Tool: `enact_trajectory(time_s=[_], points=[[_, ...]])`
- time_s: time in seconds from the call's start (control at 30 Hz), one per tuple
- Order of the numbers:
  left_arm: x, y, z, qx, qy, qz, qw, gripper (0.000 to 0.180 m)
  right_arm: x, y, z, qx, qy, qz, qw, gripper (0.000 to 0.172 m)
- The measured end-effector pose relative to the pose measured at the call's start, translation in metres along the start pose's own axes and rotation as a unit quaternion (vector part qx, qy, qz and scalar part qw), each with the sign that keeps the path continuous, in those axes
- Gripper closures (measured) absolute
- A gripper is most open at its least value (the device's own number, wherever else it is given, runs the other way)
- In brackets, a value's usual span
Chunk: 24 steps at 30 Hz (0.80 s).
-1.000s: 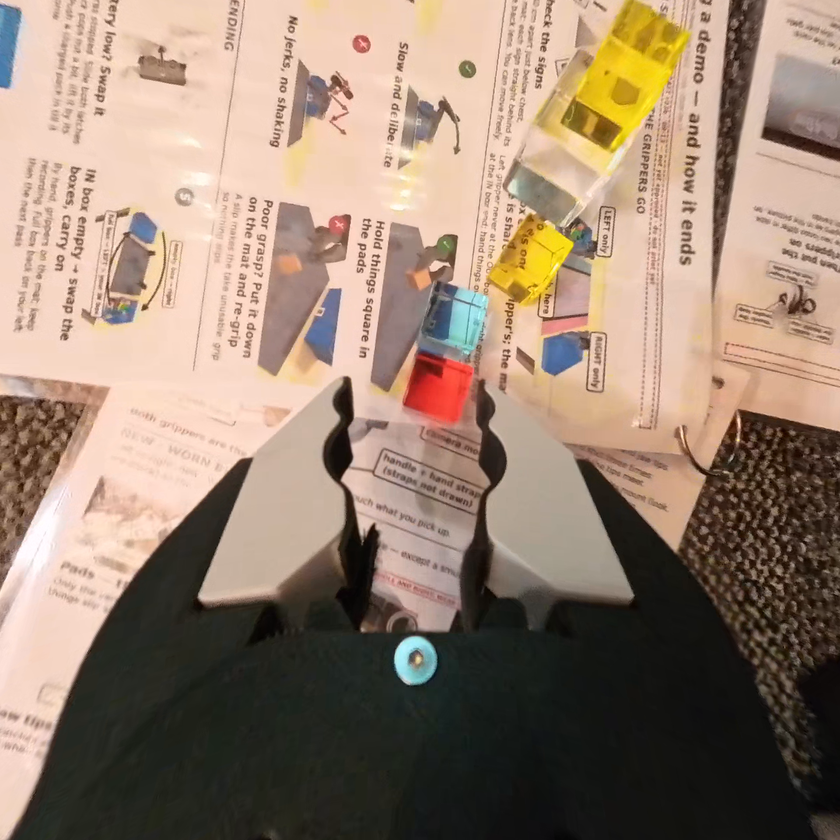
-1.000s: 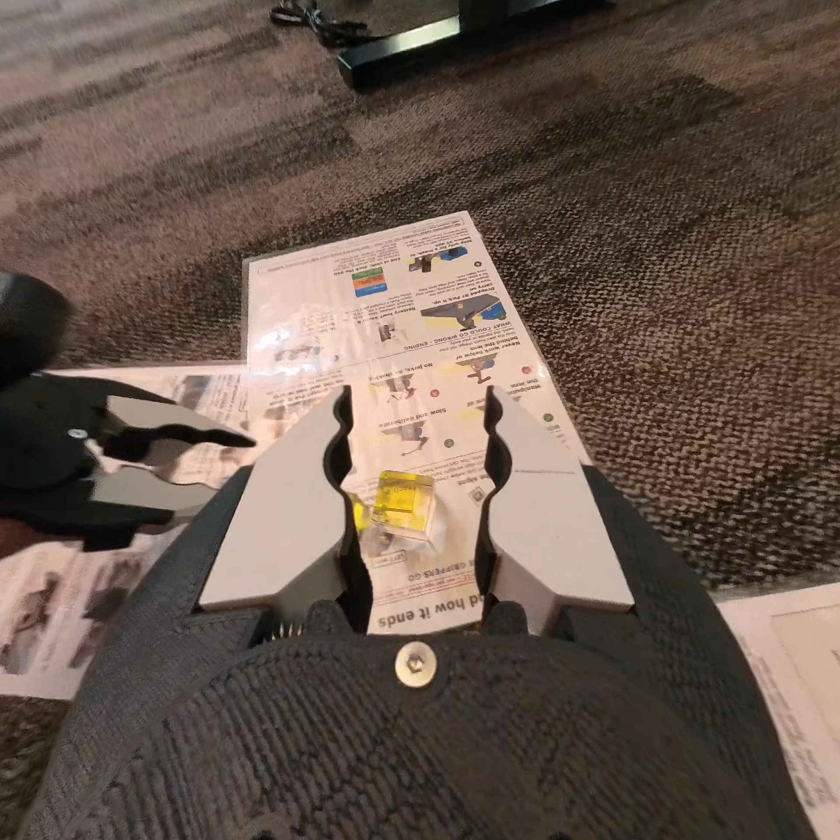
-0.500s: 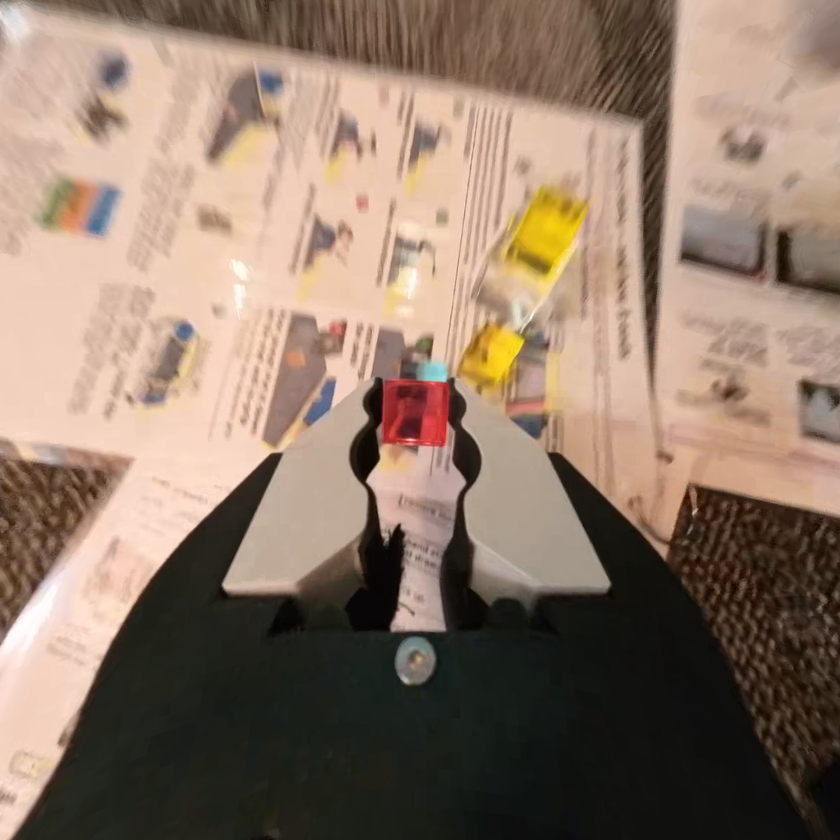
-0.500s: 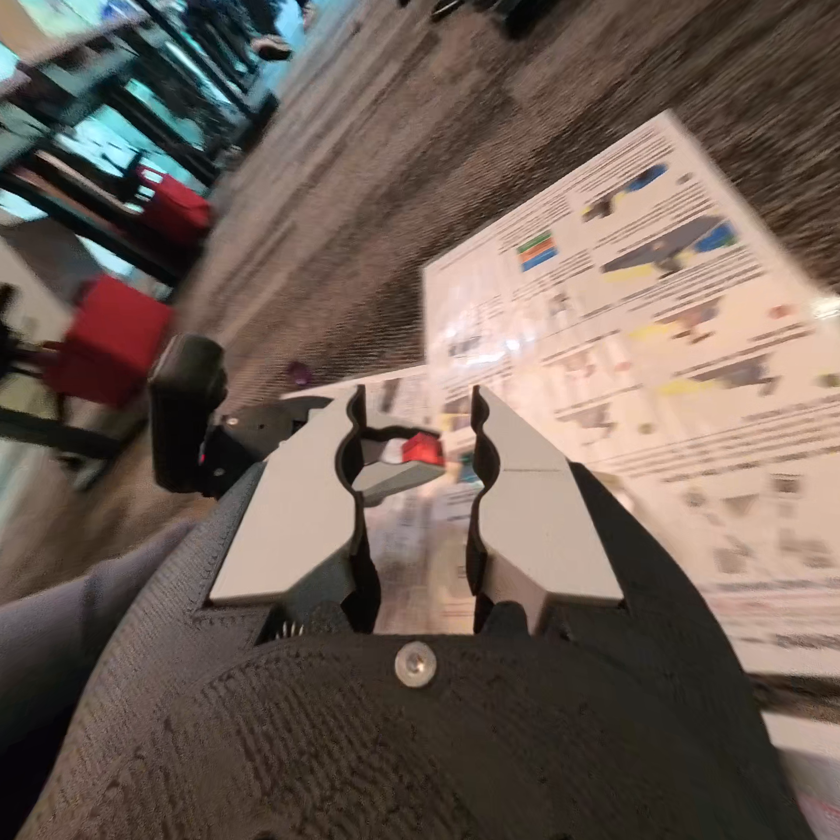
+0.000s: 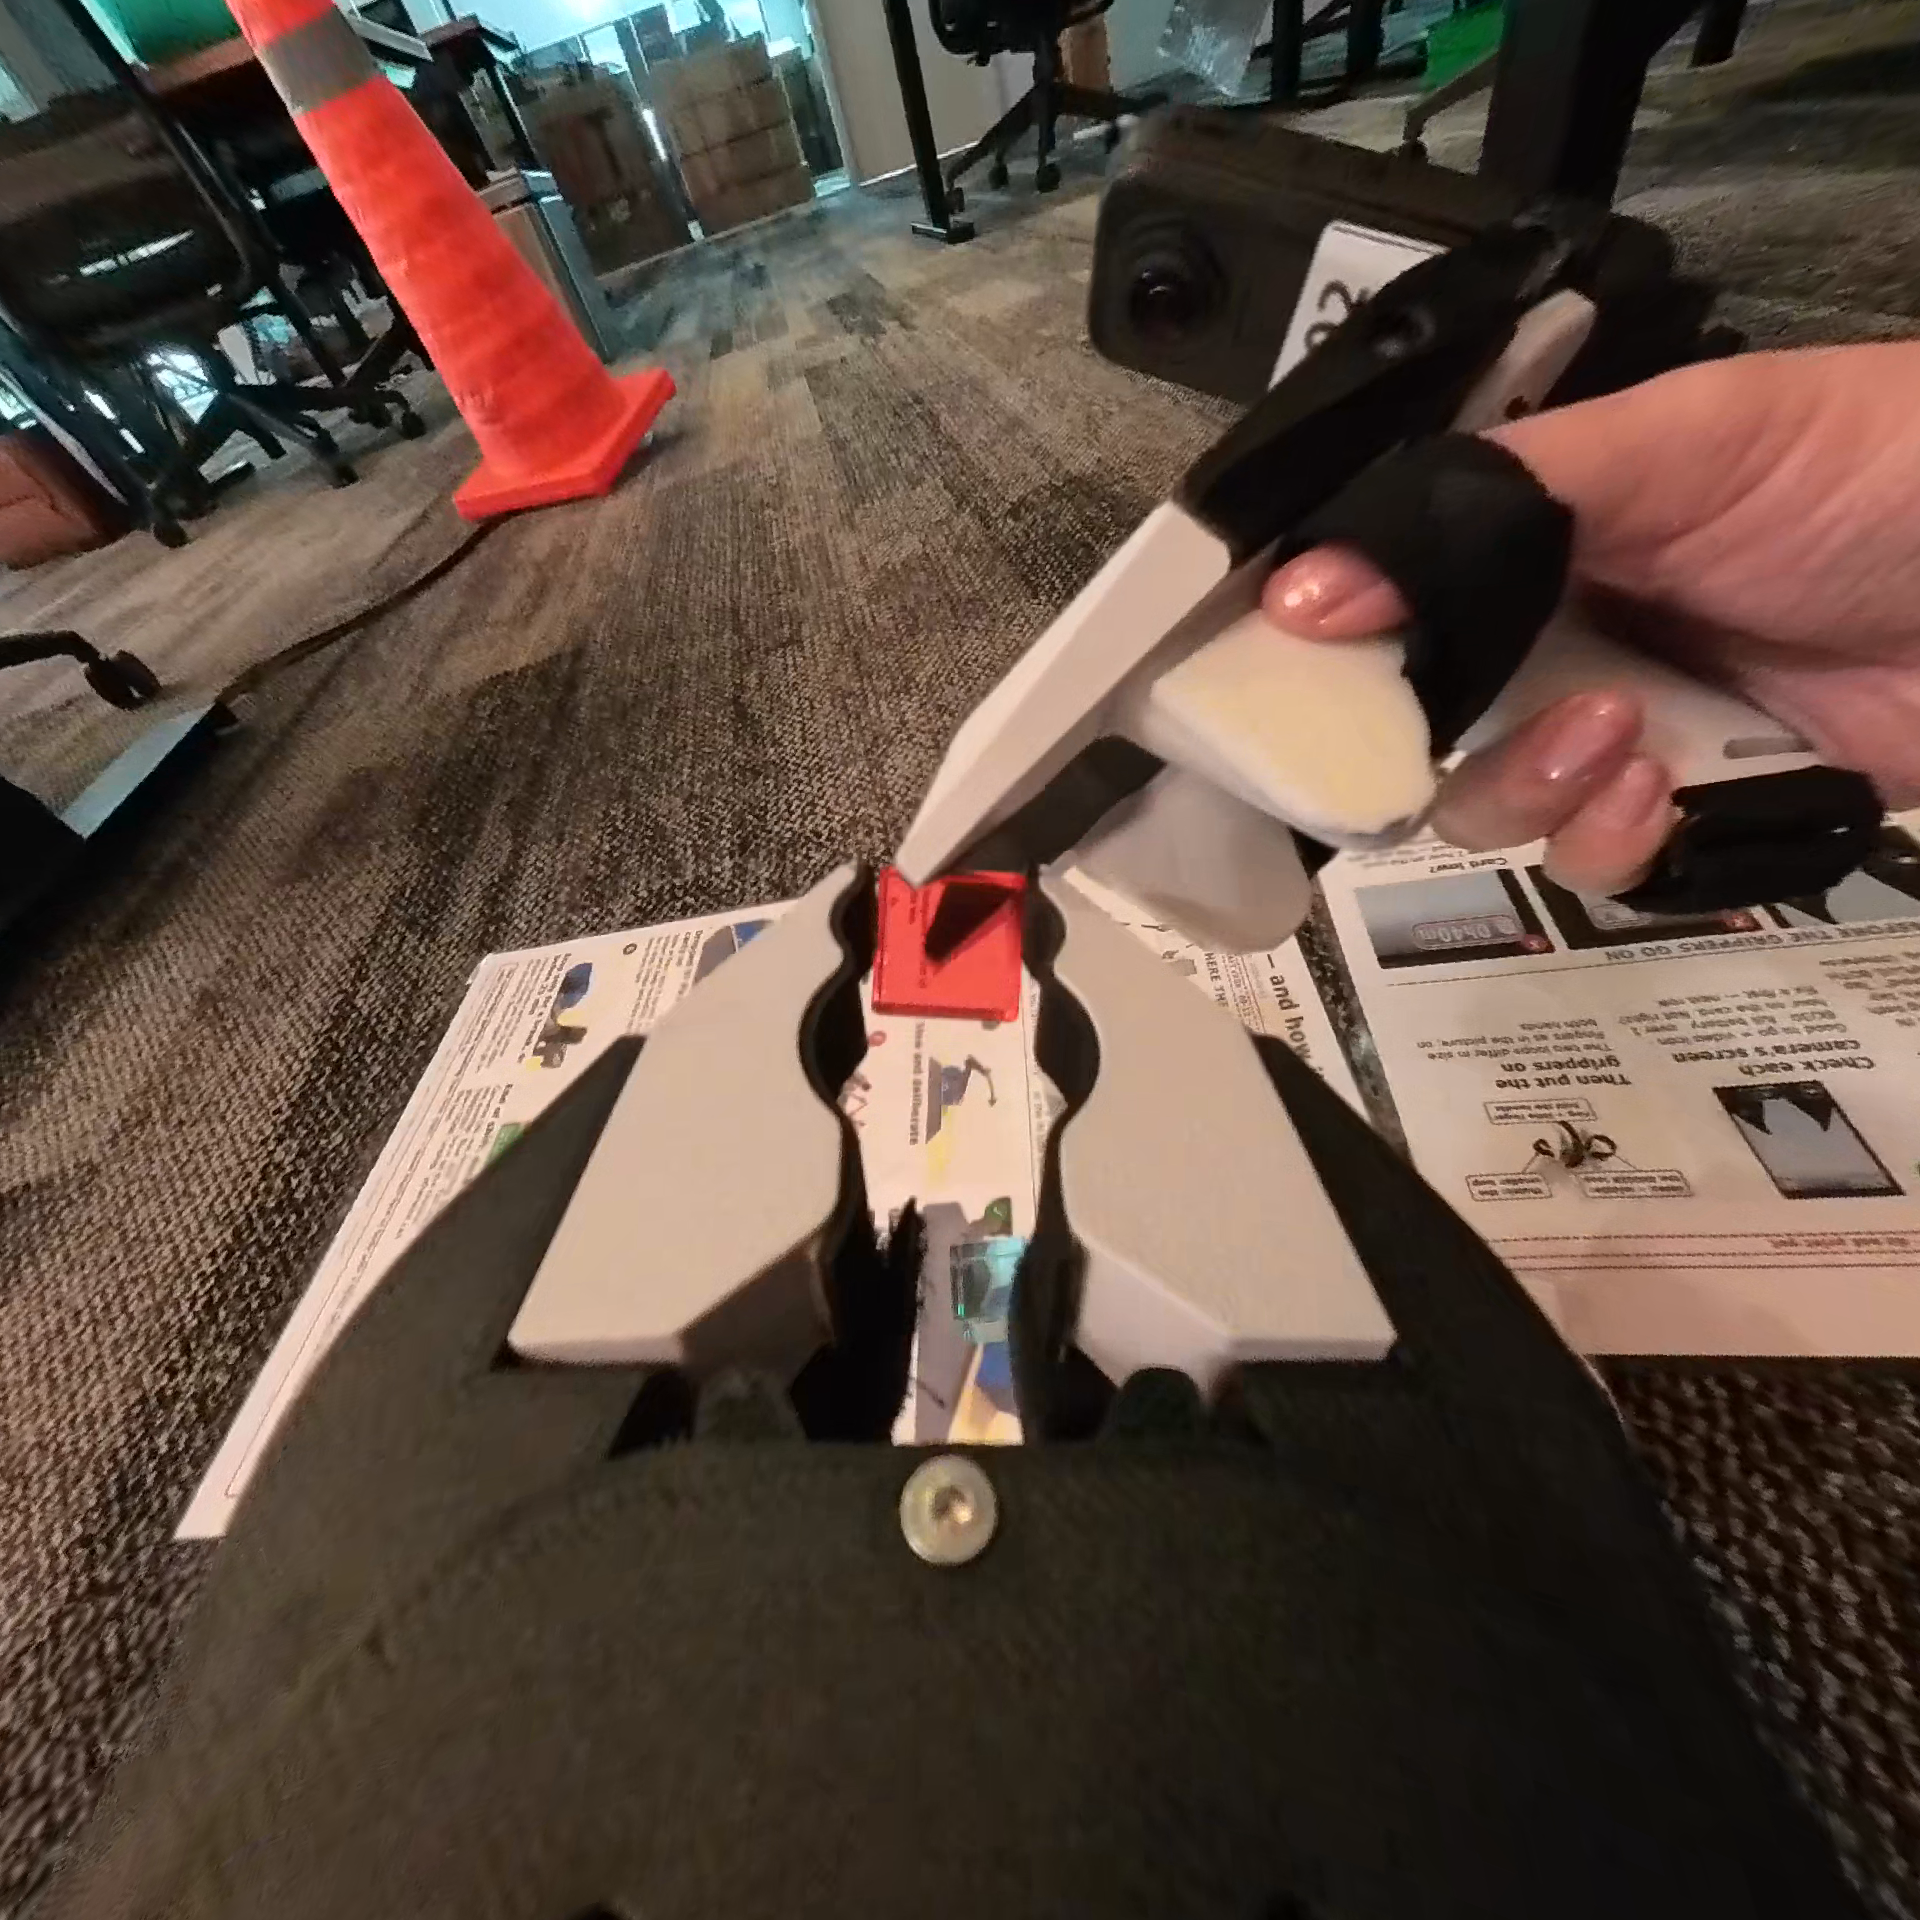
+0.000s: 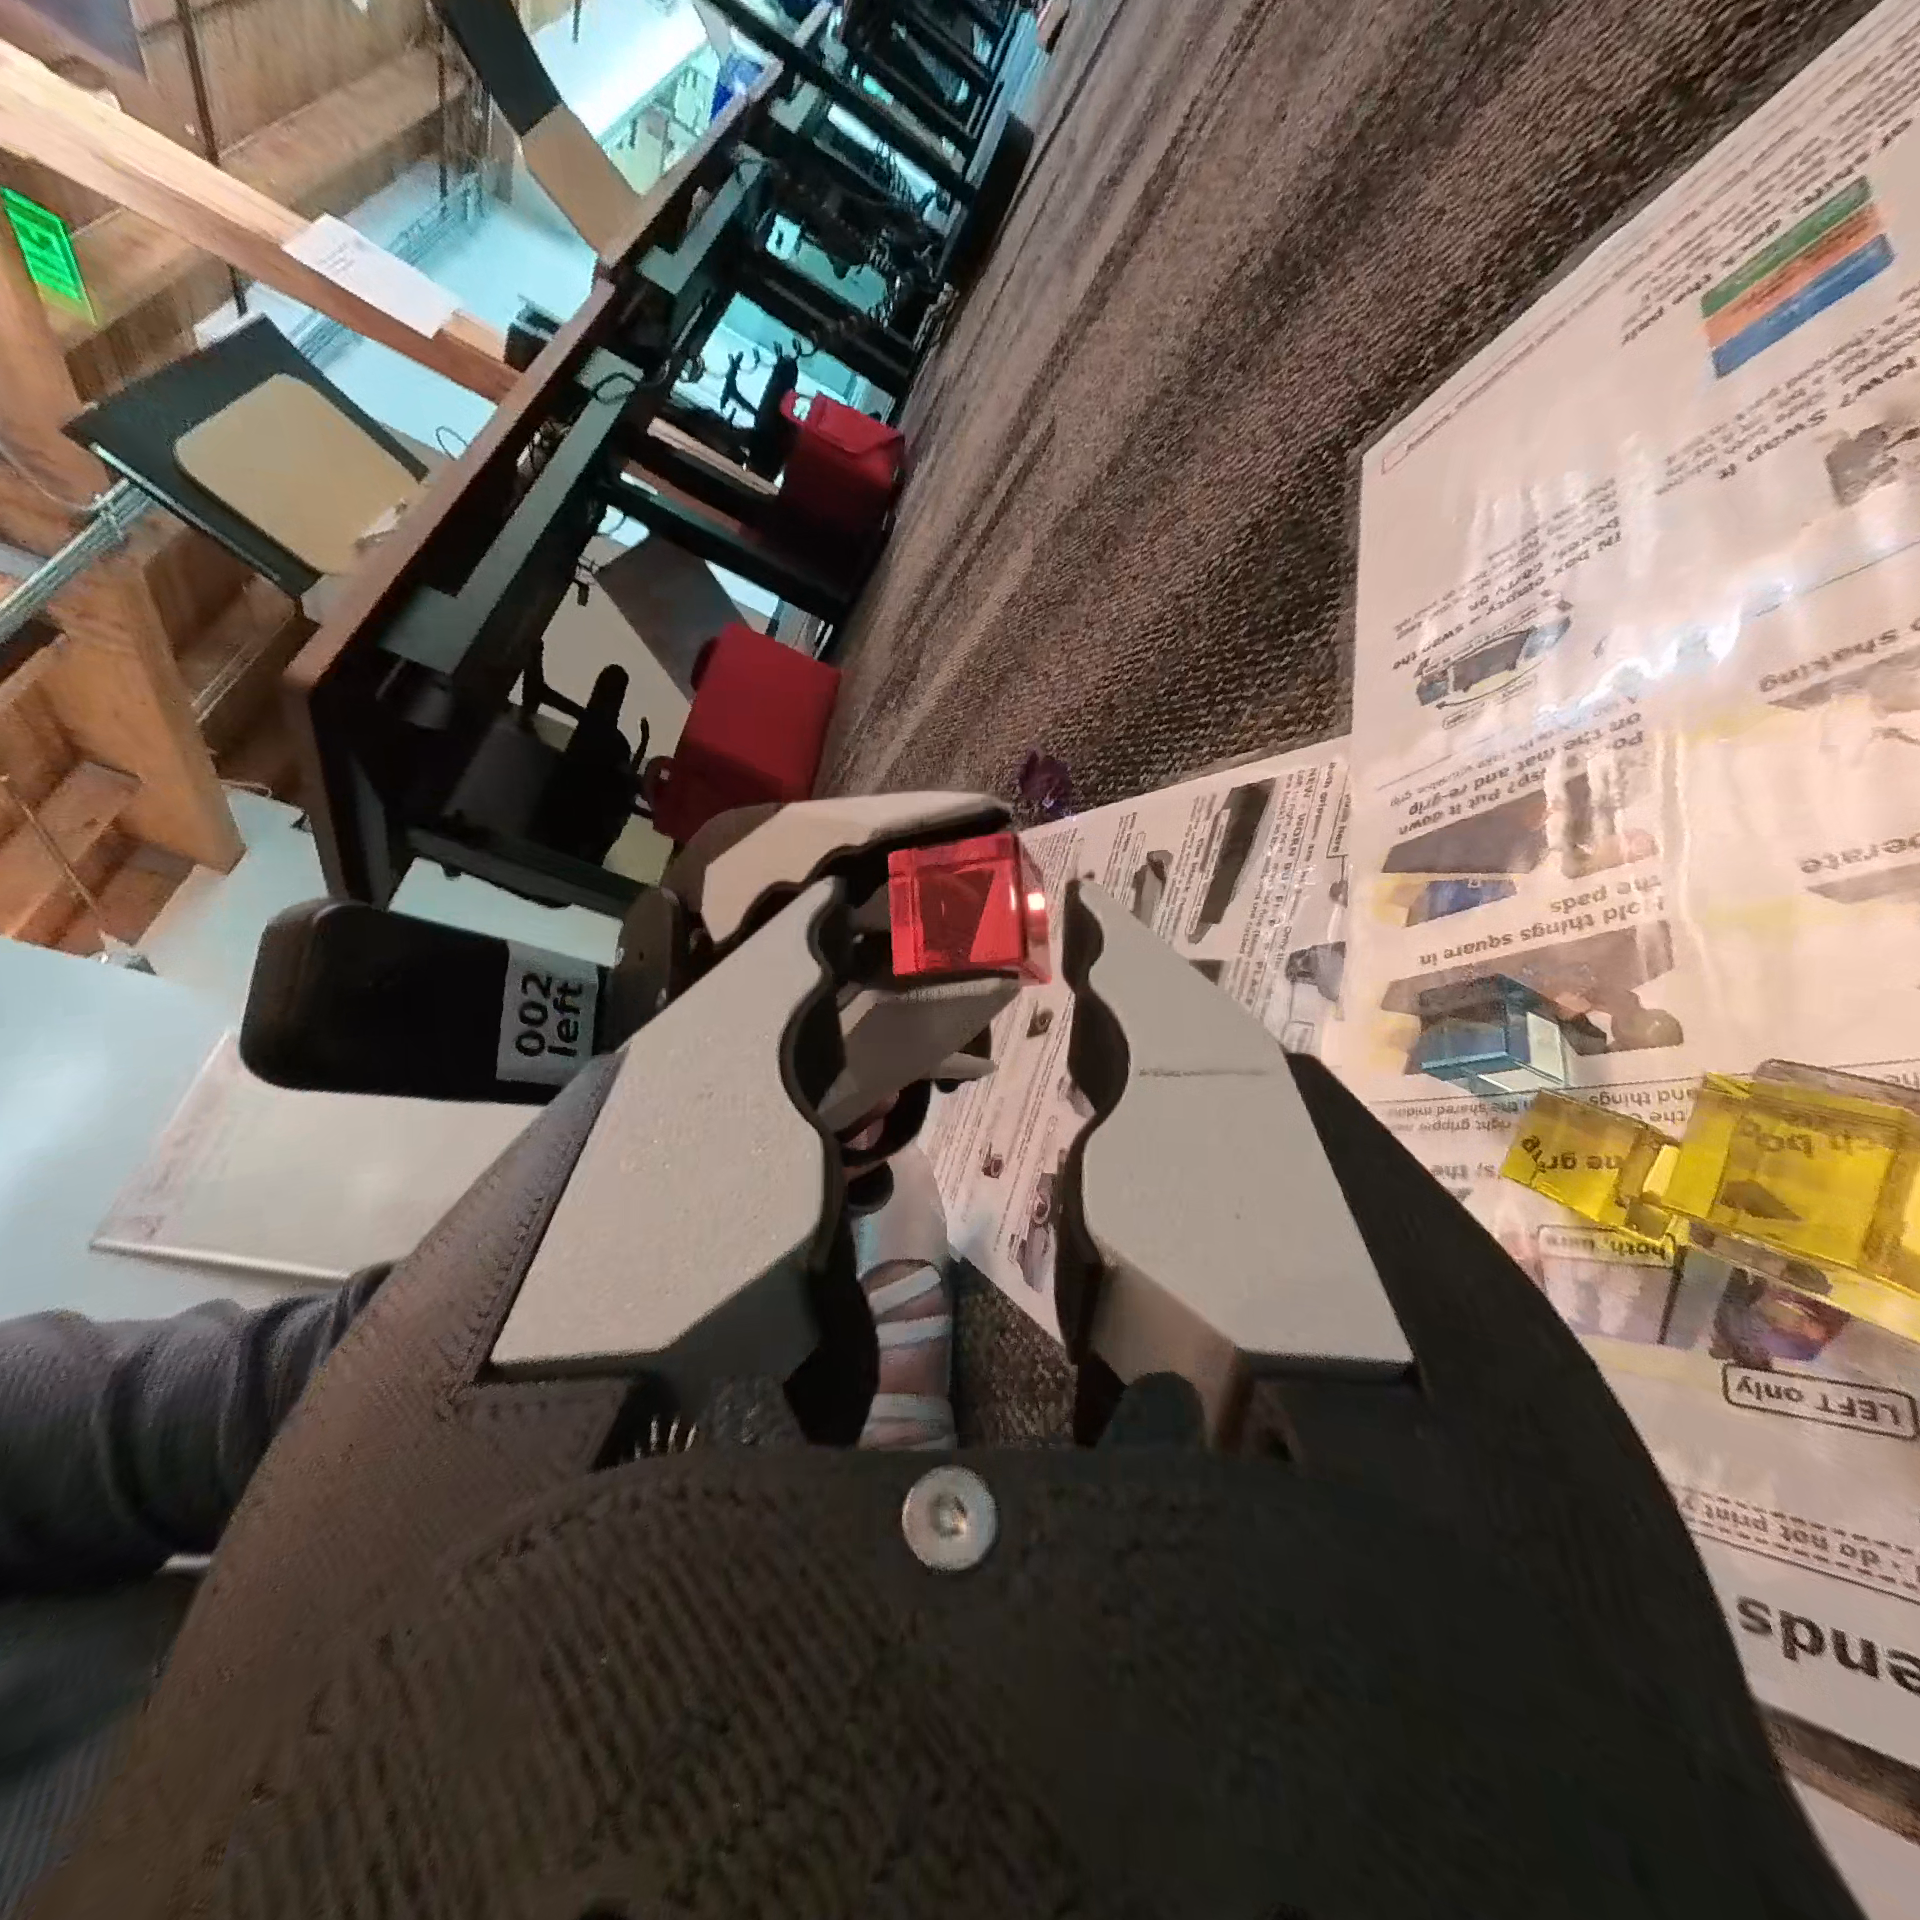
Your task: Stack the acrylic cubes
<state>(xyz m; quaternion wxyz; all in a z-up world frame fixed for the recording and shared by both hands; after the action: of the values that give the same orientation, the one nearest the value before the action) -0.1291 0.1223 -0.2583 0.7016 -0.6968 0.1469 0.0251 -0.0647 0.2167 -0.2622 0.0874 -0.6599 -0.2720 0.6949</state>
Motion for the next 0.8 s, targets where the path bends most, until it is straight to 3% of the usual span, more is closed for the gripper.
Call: enact_trajectory(time_s=[0.07, 0.13, 0.17, 0.23, 0.3, 0.47, 0.57, 0.8], points=[[0.001, -0.002, 0.000, 0.002, 0.002, -0.001, 1.000, 0.154, -0.001, 0.002, 0.001, -0.017, 0.003, -0.013, 1.000, 0.147], [0.002, -0.002, 0.000, -0.009, 0.004, -0.012, 1.000, 0.154, -0.001, 0.001, 0.000, -0.028, 0.013, -0.031, 0.999, 0.147], [0.002, -0.002, 0.000, -0.018, -0.003, -0.023, 1.000, 0.145, 0.001, 0.000, -0.002, -0.029, 0.032, -0.049, 0.998, 0.147], [-0.001, 0.001, -0.005, -0.065, -0.029, -0.047, 0.996, 0.104, 0.007, -0.007, -0.009, -0.020, 0.086, -0.092, 0.992, 0.146], [-0.006, 0.002, -0.015, -0.127, -0.055, -0.069, 0.988, 0.096, 0.015, -0.013, -0.018, -0.016, 0.150, -0.131, 0.980, 0.147], [-0.021, -0.017, -0.054, -0.219, -0.166, -0.128, 0.953, 0.098, 0.030, -0.018, -0.031, -0.033, 0.262, -0.194, 0.945, 0.147], [-0.019, -0.027, -0.068, -0.210, -0.171, -0.162, 0.949, 0.100, 0.035, -0.015, -0.031, -0.062, 0.300, -0.232, 0.923, 0.146], [-0.033, -0.029, -0.059, -0.199, -0.183, -0.182, 0.945, 0.100, 0.049, -0.003, -0.023, -0.112, 0.366, -0.275, 0.882, 0.146]])
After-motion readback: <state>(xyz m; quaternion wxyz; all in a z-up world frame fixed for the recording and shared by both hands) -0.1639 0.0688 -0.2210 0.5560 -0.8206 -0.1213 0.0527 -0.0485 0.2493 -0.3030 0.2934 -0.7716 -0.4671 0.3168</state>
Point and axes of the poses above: each gripper's, where its closed fingertips meet, z out along the fingers, y out of its underside, x = y × z across the jaws, the point moved 8 cm from there along -z, back along the fingers, and after that the axes turned 13 degrees about x, right-handed, at the moved point
